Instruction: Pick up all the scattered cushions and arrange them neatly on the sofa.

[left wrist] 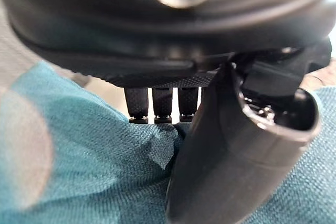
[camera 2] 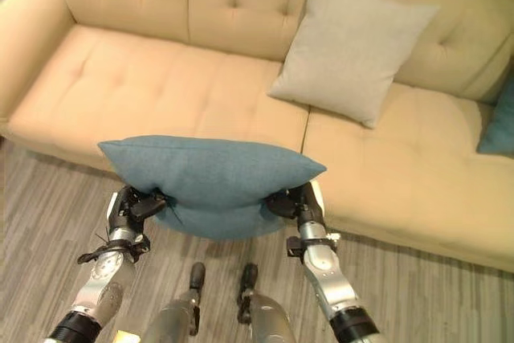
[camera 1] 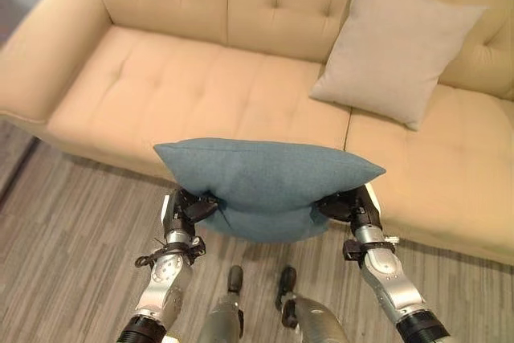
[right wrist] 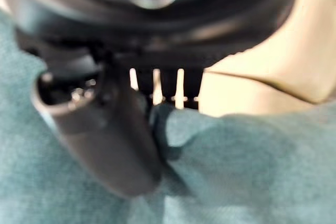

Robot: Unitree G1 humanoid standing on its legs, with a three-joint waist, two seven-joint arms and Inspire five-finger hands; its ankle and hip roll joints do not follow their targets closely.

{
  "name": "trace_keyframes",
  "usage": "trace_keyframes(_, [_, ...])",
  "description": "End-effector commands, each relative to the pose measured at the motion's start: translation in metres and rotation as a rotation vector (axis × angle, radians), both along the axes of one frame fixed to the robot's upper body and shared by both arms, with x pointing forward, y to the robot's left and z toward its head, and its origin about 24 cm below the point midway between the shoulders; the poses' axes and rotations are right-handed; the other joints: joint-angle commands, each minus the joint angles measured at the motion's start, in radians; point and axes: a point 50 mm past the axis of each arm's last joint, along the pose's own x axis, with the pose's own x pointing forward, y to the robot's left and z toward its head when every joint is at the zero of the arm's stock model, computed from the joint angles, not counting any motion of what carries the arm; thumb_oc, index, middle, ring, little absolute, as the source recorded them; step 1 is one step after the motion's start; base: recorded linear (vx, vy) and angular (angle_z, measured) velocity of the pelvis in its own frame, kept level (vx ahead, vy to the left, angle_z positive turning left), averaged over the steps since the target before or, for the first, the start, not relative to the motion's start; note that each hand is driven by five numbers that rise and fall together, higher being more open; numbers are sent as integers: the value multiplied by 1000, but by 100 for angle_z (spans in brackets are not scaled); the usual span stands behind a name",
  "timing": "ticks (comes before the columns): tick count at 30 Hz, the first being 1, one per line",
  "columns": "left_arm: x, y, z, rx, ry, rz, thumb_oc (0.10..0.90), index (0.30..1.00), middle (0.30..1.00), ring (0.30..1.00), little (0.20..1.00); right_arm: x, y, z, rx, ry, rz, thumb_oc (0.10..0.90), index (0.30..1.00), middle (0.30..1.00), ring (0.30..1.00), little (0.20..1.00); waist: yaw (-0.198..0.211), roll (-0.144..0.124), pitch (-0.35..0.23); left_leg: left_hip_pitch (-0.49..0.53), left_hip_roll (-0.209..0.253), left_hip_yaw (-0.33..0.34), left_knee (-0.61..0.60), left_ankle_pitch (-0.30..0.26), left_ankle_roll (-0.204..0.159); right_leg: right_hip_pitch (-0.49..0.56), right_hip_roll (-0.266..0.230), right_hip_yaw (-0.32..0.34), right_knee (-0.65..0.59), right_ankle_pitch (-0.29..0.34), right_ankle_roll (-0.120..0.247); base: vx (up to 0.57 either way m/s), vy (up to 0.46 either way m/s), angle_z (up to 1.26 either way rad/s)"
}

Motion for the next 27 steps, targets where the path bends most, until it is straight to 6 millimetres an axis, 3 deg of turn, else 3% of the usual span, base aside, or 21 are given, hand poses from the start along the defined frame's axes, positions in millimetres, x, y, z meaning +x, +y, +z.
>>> trace_keyframes(1, [11,-37,47,-25,-269,-195,400,300,300,300,300,4,33,43,31,-233,173,400,300,300,300,300,-5,-33,-154,-26,-27,70,-37,23,-19,110,17,34,-71,-103,70,100,-38,-1])
trace_keyframes(9, [0,-38,29,-60,-192,-197,400,300,300,300,300,-3,29,44,54,-240,163,400,300,300,300,300,2,-51,-151,-65,-38,78,49,-13,-15,147,6,11,-117,-92,72,8,-15,14])
trace_keyframes(11, [0,-41,28,-73,-184,-201,400,300,300,300,300,-4,26,46,60,-249,151,400,300,300,300,300,-5,-57,-147,-90,-30,128,80,-29,-3,133,-12,-11,-116,-82,76,-11,27,57])
trace_keyframes(12, [-1,-43,25,-79,-174,-209,400,300,300,300,300,-5,25,47,57,-254,144,400,300,300,300,300,-13,-59,-152,-94,-10,201,99,-50,13,127,-28,-34,-116,-79,80,18,43,56])
trace_keyframes(13, [-1,-43,25,-79,-174,-209,400,300,300,300,300,-5,25,47,57,-254,144,400,300,300,300,300,-13,-59,-152,-95,-10,201,100,-51,13,127,-28,-34,-116,-79,80,144,63,70])
trace_keyframes(14, [-1,-44,25,-85,-173,-214,400,300,300,300,300,-4,25,49,59,-260,141,400,300,300,300,300,-20,-57,-161,-78,17,273,96,-61,18,138,-40,-61,-127,-74,86,106,37,53])
trace_keyframes(18, [-4,-41,23,-75,-158,-214,400,300,300,300,300,-3,28,48,74,-250,147,400,300,300,300,300,-6,-63,-177,-42,30,308,91,-79,25,194,-51,-90,-134,-81,93,235,78,60])
trace_keyframes(21, [-5,-38,25,-70,-163,-212,400,300,300,300,300,-2,32,48,69,-245,162,400,300,300,300,300,11,-68,-178,-27,18,295,94,-102,37,207,-60,-82,-112,-95,100,202,136,19])
trace_keyframes(24, [-7,-36,25,-59,-161,-216,400,300,300,300,300,-2,38,48,77,-248,188,400,300,300,300,300,42,-70,-175,1,-15,271,114,-159,81,199,-102,-45,32,-113,122,168,196,4])
trace_keyframes(26, [-7,-36,25,-59,-161,-216,400,300,300,300,300,-2,38,48,77,-248,188,400,300,300,300,300,43,-71,-175,1,-16,271,114,-159,81,198,-103,-44,34,-114,123,93,175,8])
trace_keyframes(27, [-6,-34,31,-47,-185,-218,400,300,300,300,300,0,41,52,82,-262,208,400,300,300,300,300,40,-62,-156,28,-41,254,109,-180,120,120,-152,0,235,-18,162,143,313,18])
